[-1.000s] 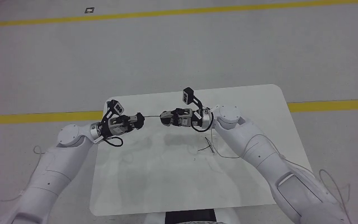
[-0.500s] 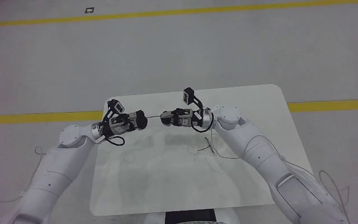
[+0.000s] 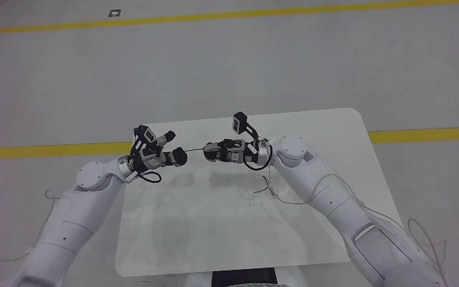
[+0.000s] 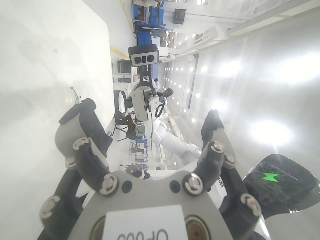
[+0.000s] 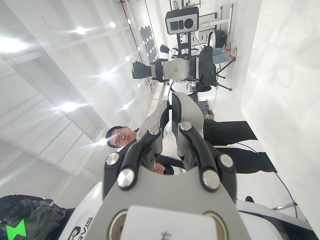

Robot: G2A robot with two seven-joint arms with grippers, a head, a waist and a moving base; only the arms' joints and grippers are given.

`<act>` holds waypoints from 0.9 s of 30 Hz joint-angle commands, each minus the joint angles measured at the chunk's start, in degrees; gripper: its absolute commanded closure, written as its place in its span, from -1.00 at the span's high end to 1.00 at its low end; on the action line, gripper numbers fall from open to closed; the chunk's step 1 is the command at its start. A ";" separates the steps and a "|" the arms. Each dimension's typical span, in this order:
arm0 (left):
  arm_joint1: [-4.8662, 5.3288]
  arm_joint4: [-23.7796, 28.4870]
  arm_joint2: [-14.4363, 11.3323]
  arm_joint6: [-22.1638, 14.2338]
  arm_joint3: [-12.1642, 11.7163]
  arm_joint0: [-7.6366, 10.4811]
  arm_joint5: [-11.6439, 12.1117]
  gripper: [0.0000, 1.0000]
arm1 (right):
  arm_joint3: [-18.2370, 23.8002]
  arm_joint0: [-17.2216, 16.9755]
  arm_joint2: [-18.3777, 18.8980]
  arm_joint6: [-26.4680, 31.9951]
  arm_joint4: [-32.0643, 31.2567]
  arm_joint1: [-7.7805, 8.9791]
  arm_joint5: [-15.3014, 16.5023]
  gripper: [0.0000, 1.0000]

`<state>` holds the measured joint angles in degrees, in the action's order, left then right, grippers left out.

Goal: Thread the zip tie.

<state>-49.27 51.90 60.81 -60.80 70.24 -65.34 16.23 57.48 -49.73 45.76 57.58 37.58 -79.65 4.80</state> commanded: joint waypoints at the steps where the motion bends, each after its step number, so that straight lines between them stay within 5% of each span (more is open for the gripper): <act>1: -0.09 0.38 -0.19 -0.55 0.66 -0.29 -1.19 1.00 | 0.00 0.00 0.00 0.00 0.00 0.00 0.00 -1.00; 5: -0.19 2.97 0.13 -8.43 0.21 -0.02 -1.20 1.00 | 1.79 -1.47 0.31 -0.94 -0.18 0.09 -1.08 -1.00; 10: -0.67 4.80 -0.39 -13.94 -1.66 1.25 -1.93 1.00 | 2.33 -1.90 0.28 -0.40 -0.22 -0.05 -2.25 -1.00; 26: -1.17 3.29 -0.59 -11.91 -0.29 0.83 -2.39 1.00 | 5.77 -3.71 0.87 -2.34 -1.86 0.06 -3.48 -1.00; 27: -1.22 3.15 -0.64 -11.93 -0.36 0.89 -2.51 0.72 | 5.78 -3.65 0.83 -2.26 -2.13 0.05 -3.61 -1.00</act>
<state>-50.43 55.15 60.22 -72.76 69.95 -64.51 13.84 63.25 -53.43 46.63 55.23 35.66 -79.58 1.30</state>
